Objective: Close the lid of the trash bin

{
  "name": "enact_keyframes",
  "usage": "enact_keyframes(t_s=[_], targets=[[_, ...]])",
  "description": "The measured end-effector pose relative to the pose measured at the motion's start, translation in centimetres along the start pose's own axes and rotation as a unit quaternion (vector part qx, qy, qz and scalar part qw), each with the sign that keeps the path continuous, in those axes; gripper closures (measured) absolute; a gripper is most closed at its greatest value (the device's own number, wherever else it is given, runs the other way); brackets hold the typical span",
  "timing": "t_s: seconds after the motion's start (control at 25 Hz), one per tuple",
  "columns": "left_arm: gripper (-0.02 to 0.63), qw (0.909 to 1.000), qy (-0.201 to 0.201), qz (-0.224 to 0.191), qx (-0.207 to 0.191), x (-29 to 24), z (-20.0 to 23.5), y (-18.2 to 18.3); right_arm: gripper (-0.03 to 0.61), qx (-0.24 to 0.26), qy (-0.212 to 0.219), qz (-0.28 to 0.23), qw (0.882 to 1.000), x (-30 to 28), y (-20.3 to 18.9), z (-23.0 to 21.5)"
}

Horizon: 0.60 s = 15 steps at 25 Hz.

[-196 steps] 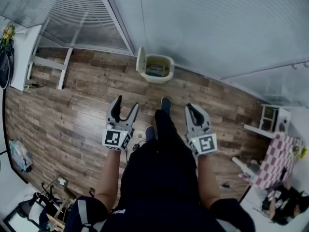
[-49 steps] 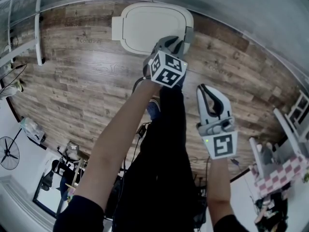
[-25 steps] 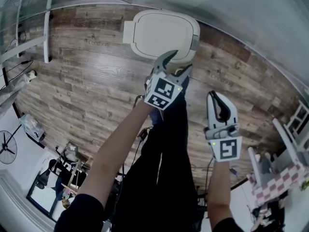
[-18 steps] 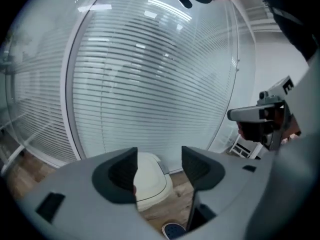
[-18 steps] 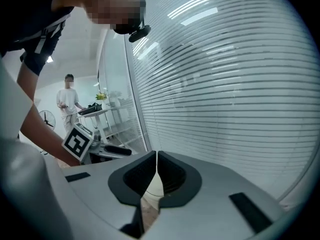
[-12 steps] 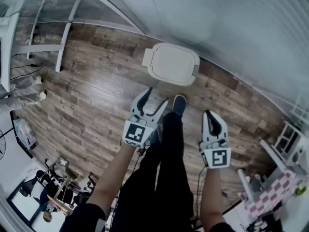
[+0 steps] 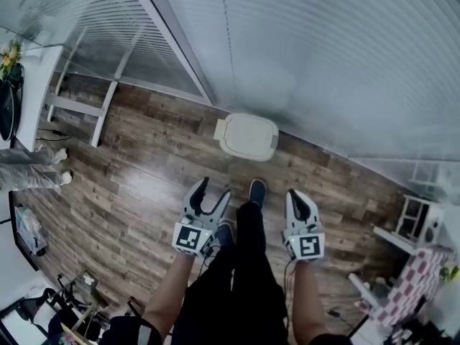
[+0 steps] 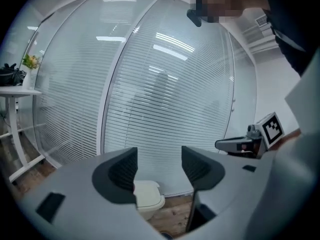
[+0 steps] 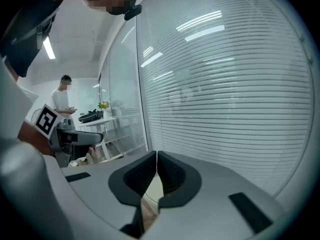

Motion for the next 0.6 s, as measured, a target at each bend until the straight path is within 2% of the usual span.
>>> enact_keyframes(t_s=[0.2, 0.44, 0.6], targets=[[0.357, 0.9999, -0.007, -0.009, 0.004, 4.8, -0.5, 2.1, 0.571, -0.025, -0.002, -0.033, 0.999, 2.8, 2.0, 1.0], [0.357, 0.9994, 0.002, -0.033, 0.011, 9.2, -0.2, 4.1, 0.571, -0.024, -0.009, -0.047, 0.999, 5.5, 3.6, 3.8], [0.357, 0.9983, -0.012, -0.056, -0.006, 10.6, -1.4, 6.0, 0.571, -0.013, -0.005, -0.052, 0.999, 7.2, 3.8, 5.8]])
Point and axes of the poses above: the fingertips, and each gripper's own axes: x backward along the fingers, z to its left, y out of its top, the point moved 3 cm from there along x, backward along the fingers, and after that the axes turned 1 degree about z, right-handed, at the moved point
